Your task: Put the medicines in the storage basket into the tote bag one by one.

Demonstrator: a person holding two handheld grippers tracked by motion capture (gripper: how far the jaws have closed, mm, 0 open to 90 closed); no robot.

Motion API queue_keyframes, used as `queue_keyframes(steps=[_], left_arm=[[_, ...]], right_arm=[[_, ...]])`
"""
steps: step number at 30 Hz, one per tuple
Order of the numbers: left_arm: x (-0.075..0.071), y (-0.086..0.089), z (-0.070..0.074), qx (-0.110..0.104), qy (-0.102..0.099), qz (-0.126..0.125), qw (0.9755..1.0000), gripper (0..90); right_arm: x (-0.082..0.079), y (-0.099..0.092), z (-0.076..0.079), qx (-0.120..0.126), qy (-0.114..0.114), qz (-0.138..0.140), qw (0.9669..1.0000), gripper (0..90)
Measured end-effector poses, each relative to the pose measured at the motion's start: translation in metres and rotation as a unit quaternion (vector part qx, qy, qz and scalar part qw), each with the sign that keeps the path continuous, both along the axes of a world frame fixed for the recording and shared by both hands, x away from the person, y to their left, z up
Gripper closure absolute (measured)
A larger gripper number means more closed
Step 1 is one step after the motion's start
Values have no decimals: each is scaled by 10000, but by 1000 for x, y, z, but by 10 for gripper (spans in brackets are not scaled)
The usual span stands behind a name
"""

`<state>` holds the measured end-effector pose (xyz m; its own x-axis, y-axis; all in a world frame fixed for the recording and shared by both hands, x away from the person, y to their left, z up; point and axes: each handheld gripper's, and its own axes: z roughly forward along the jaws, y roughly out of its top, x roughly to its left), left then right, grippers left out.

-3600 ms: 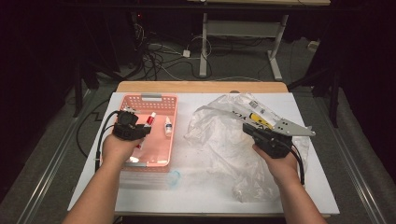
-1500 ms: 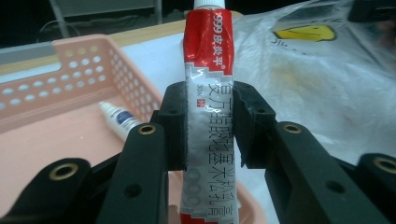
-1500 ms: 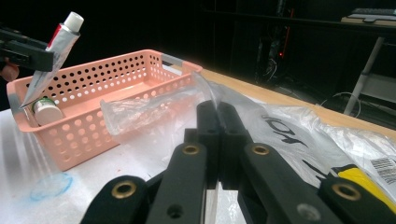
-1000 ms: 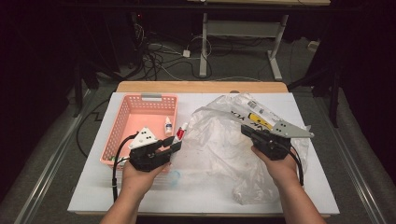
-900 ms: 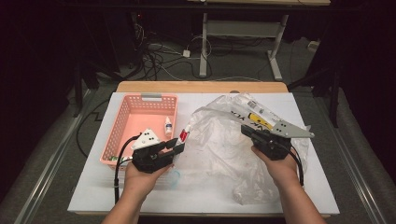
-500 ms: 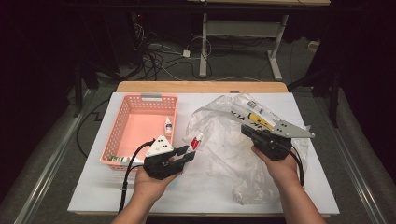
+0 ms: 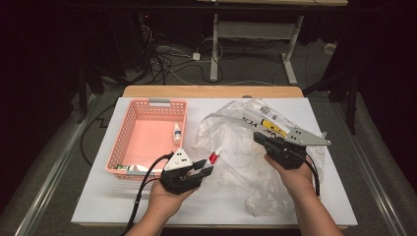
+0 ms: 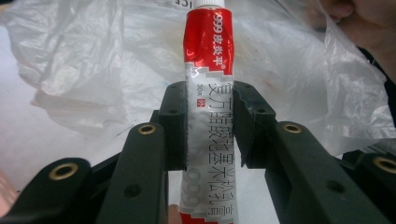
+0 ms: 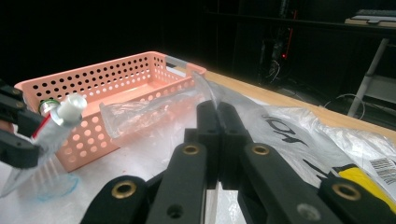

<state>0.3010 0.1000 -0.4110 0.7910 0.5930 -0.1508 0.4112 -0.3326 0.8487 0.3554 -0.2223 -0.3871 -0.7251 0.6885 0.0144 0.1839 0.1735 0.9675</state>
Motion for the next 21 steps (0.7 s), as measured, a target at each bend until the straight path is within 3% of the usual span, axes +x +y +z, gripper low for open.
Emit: queue_keyframes(steps=[7, 21], left_arm=[[2, -7, -4, 23, 53, -55, 10000, 667], [18, -42, -11, 124, 84, -91, 9998, 666]], right_arm=[[-1, 0, 1, -16, -33, 4, 10000, 900], [-1, 1, 2, 9, -42, 26, 10000, 900]])
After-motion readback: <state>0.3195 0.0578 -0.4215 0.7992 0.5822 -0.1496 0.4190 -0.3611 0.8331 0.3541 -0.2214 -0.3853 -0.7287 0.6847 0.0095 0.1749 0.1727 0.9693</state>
